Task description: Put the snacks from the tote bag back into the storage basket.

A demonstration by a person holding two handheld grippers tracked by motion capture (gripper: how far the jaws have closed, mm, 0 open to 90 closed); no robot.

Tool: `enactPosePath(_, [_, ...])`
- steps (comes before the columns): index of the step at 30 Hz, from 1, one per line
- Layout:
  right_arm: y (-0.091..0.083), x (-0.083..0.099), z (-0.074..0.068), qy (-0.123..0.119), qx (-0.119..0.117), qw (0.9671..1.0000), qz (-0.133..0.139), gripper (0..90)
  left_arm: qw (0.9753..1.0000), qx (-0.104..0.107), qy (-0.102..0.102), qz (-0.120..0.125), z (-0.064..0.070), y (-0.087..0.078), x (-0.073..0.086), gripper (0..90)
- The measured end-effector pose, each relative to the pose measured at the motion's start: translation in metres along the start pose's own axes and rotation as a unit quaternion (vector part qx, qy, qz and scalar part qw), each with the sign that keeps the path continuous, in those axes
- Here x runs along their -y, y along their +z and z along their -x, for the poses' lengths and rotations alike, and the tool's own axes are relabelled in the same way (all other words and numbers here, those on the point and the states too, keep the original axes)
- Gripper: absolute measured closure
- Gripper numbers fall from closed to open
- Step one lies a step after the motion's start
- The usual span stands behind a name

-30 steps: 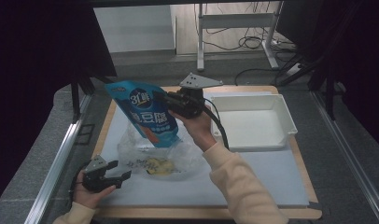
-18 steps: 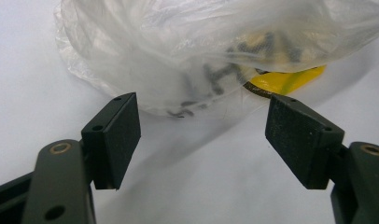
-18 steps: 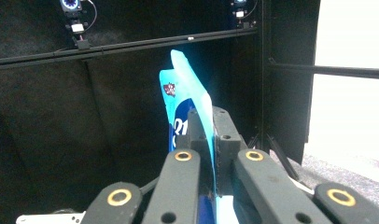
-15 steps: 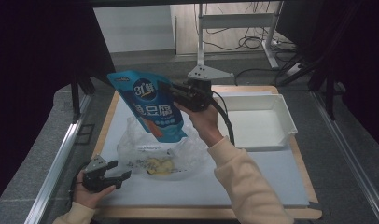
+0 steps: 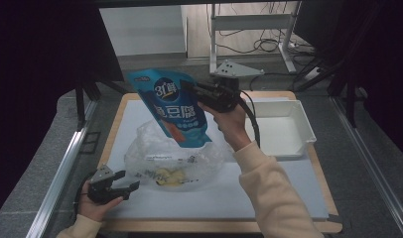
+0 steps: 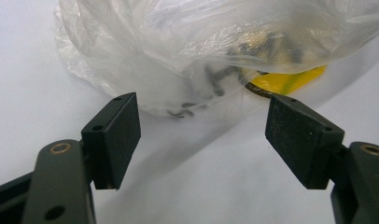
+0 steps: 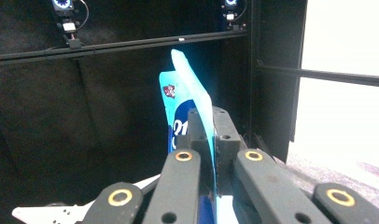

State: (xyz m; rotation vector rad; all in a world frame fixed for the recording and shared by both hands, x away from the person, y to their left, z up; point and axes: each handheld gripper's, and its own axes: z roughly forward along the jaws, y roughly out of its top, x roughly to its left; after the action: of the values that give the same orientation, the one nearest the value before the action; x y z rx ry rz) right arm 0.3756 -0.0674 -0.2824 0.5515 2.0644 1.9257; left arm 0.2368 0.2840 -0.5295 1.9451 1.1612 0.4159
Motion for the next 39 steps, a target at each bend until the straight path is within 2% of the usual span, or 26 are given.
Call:
enactPosePath(16, [-0.031,-0.016,0.02,-0.005,0.03,0.9995,0.0,89.0,1.0,0.0,-0.002,-0.001,0.0,0.0,0.0,27.0])
enactPosePath(39, [-0.078,-0.033,0.043,-0.007,0.072,0.9968,0.034,89.0,1.0,0.0,-0.004,-0.002,0.0,0.001,0.0,27.0])
